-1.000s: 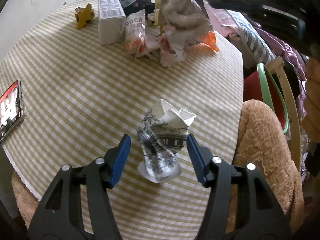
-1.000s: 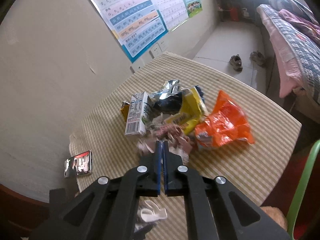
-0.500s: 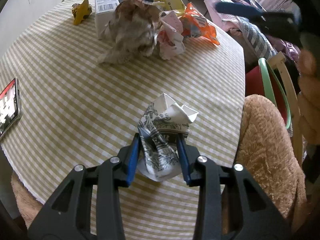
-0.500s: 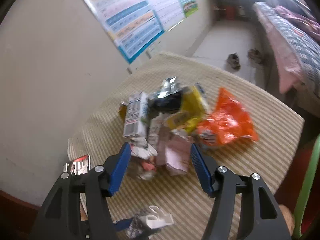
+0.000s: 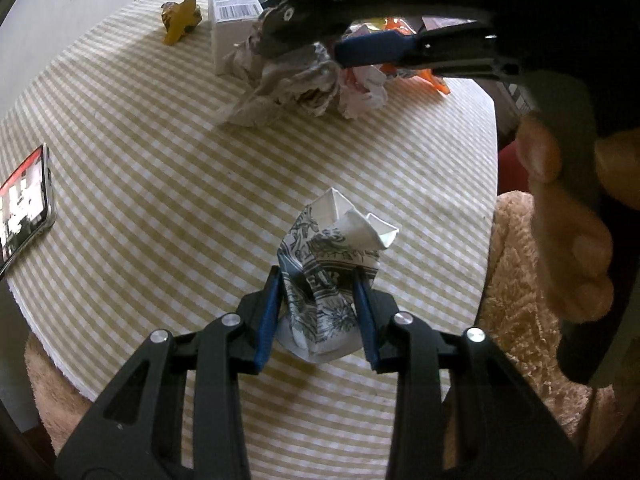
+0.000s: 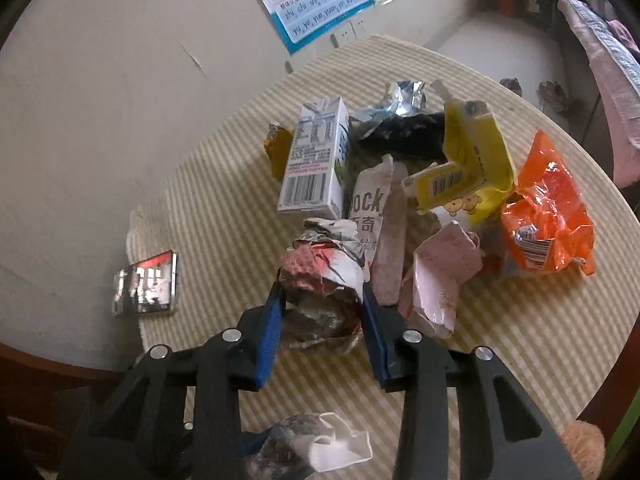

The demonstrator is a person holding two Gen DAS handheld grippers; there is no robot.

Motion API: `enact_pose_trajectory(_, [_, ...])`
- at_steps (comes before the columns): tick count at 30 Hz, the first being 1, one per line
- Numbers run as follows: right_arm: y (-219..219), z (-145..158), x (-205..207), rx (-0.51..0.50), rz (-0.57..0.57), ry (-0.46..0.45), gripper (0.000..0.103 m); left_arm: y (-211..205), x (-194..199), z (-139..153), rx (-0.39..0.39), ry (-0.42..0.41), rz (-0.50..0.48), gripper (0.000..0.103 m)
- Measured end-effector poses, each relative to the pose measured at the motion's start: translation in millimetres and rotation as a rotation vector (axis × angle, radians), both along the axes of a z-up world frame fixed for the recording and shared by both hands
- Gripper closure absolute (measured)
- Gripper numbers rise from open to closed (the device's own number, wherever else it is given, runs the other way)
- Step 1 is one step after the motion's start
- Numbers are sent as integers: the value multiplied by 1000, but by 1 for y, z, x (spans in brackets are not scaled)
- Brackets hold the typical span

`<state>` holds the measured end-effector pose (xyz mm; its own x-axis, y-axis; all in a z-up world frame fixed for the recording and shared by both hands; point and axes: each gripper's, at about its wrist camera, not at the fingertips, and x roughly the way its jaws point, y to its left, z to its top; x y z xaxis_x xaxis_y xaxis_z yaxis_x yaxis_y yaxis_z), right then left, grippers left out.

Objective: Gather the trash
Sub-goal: 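Lift the white paper with the left tool while the right tool grasps crumpled paper, then carry both papers over the red bucket and open both tools to drop them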

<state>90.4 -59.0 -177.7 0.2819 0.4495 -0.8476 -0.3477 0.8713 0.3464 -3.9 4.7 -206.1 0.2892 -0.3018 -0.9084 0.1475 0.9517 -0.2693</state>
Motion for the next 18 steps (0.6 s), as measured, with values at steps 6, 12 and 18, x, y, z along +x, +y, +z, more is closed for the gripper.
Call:
enact_pose_trajectory(6, [-38,37,-22,66,-72,-90,68,6,1,0,-14,-1,6,69])
enact_pose_trajectory(12, [-96,61,-57,90,-174,-151,67,-1,0,4,22,-10,-2,69])
enact_pose_trajectory(18, [-153,60,-91,77,-309,-164,67,-30,6,25,22,-55,-41,70])
